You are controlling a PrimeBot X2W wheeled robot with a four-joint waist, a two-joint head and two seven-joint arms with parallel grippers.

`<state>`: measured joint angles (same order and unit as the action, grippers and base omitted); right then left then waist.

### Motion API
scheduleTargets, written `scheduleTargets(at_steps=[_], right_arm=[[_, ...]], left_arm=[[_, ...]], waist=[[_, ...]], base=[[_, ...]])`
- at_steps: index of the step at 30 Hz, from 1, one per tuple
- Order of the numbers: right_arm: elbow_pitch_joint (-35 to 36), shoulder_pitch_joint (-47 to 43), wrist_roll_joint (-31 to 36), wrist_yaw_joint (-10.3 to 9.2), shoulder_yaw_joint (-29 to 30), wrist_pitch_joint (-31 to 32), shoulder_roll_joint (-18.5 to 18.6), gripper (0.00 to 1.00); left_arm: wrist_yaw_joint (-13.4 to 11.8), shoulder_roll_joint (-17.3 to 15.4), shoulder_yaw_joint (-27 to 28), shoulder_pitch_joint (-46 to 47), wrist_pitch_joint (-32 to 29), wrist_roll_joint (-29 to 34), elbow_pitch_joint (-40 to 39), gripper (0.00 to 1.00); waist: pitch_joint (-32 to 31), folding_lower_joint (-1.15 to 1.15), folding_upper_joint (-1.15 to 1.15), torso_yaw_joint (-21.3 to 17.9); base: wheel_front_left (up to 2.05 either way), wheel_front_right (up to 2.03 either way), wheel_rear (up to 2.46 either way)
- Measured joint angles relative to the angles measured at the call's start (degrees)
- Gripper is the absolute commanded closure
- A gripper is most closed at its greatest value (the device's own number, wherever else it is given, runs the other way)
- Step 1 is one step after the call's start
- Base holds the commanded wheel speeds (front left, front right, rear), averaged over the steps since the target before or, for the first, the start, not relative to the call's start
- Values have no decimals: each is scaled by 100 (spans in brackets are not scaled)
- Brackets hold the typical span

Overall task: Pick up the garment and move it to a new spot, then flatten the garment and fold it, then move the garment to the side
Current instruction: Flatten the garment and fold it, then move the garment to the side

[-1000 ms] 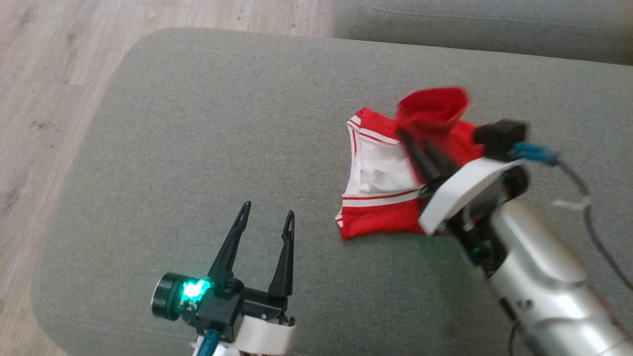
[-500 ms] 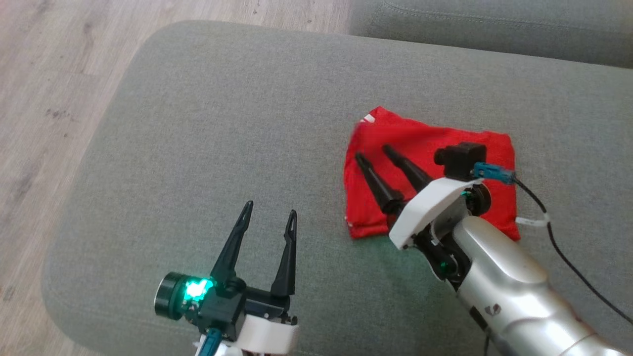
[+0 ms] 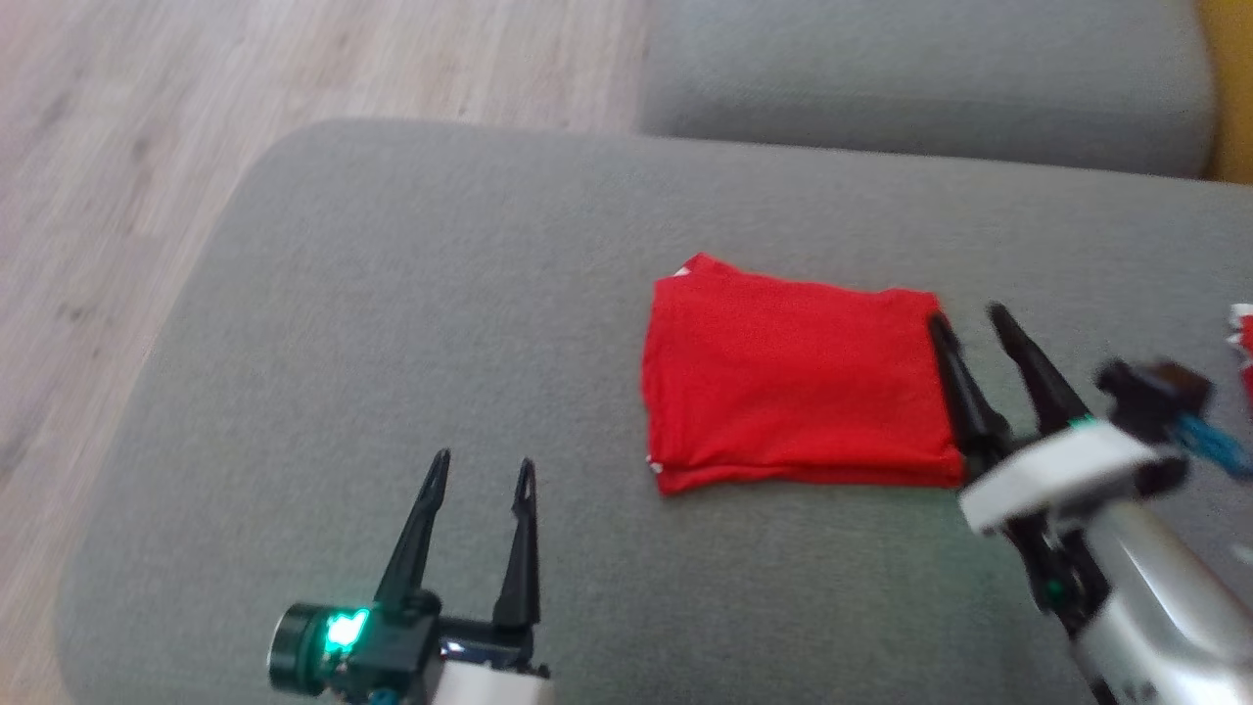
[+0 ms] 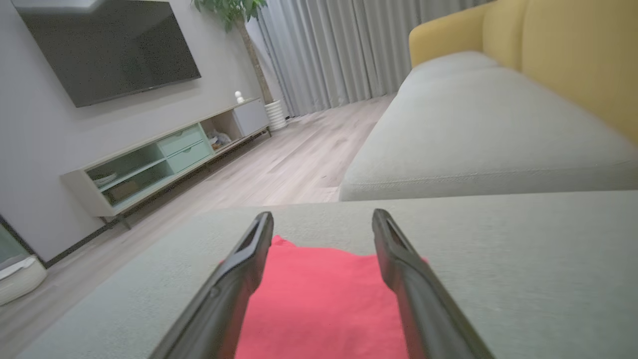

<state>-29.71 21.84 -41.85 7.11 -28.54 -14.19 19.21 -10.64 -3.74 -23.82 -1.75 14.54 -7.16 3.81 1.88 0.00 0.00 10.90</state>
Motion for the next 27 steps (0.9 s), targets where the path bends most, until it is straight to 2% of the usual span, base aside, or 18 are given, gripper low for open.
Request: scheduleTargets(at_steps=[2,6,9,12,19,27], right_arm=[[289,-415,303,0,427,-2,-19,0],[1122,-1266,1361,0,1412,-19,-176,0],[1580,-1981,2172,0,1751,-19,-493,0],[1911,-2850,2640,0,2097,-19,-957,0],[2008,-3370,2960,0,2297,-19,-1283,0],[1986,-3443,3021,0,2331,-19,-1308,0]], left_arm=[[0,-1,82,-104,0,-49,10,0],[5,-1,220,-248,0,-122,75,0],[8,1,380,-342,0,-160,98,0],[64,1,444,-476,0,-159,227,0],[66,-24,561,-737,-1,-93,506,0],[127,-23,675,-823,-1,-83,578,0]], waist=[[-110,0,0,-98],[-300,0,0,-321],[-442,0,0,-455],[-623,-1,0,-555],[-873,0,0,-672],[-987,0,0,-746]], base=[[0,0,0],[0,0,0],[0,0,0],[0,0,0],[0,0,0],[0,0,0]])
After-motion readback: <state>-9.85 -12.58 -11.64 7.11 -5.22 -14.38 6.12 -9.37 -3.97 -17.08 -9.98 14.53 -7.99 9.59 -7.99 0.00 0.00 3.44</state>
